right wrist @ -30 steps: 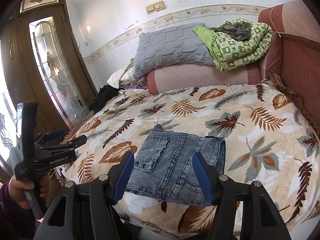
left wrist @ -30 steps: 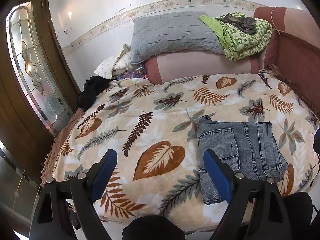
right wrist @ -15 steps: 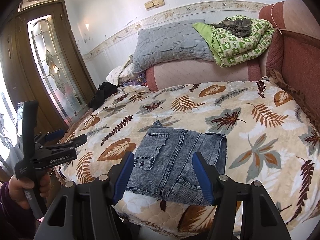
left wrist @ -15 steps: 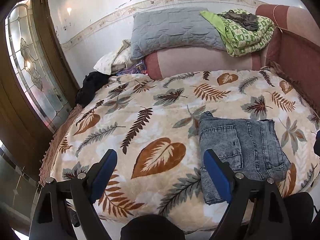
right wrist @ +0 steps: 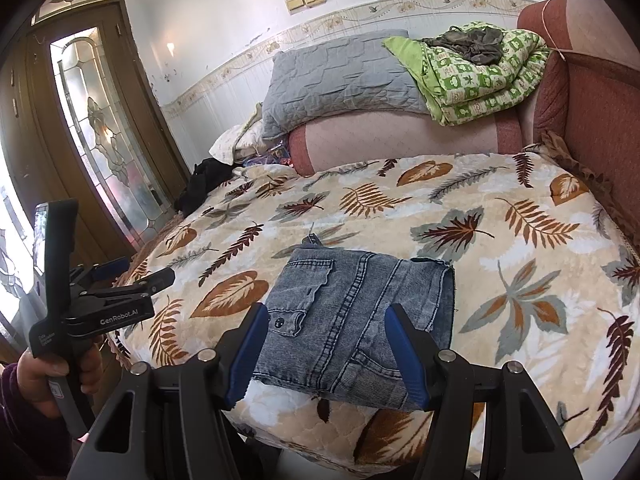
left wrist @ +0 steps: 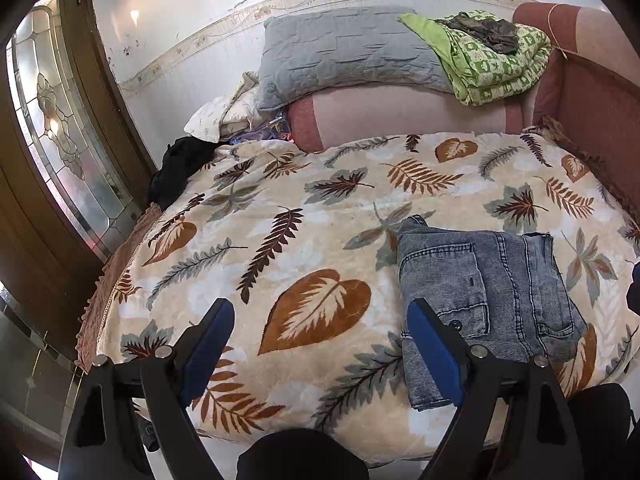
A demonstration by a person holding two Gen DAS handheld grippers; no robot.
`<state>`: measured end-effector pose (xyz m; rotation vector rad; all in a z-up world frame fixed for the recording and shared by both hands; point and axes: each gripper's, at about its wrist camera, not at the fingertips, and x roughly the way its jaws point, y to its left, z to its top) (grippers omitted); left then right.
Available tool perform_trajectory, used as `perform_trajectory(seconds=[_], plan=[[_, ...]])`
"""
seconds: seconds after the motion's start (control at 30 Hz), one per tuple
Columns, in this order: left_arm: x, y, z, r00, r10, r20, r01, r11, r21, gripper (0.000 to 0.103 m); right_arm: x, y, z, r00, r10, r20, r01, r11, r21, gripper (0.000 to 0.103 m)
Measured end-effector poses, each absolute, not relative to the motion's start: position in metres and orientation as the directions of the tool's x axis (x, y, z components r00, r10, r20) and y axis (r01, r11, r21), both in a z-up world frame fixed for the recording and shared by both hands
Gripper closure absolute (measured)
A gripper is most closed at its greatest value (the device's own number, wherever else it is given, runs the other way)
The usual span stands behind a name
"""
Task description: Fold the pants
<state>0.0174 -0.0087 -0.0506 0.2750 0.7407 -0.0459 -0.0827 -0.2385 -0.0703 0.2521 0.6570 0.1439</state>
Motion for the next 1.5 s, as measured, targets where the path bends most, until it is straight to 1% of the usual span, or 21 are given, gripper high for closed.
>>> perform_trajectory(seconds=[1.5], plan=[[0.040,-0.008,-0.068,0.703,0.065,-0.708,0.144,0.962,0.231,0.015,-0.059,-0.238,-0.088,0.744,0.212,-0.634,-0.041,0.961,0.274,0.039]])
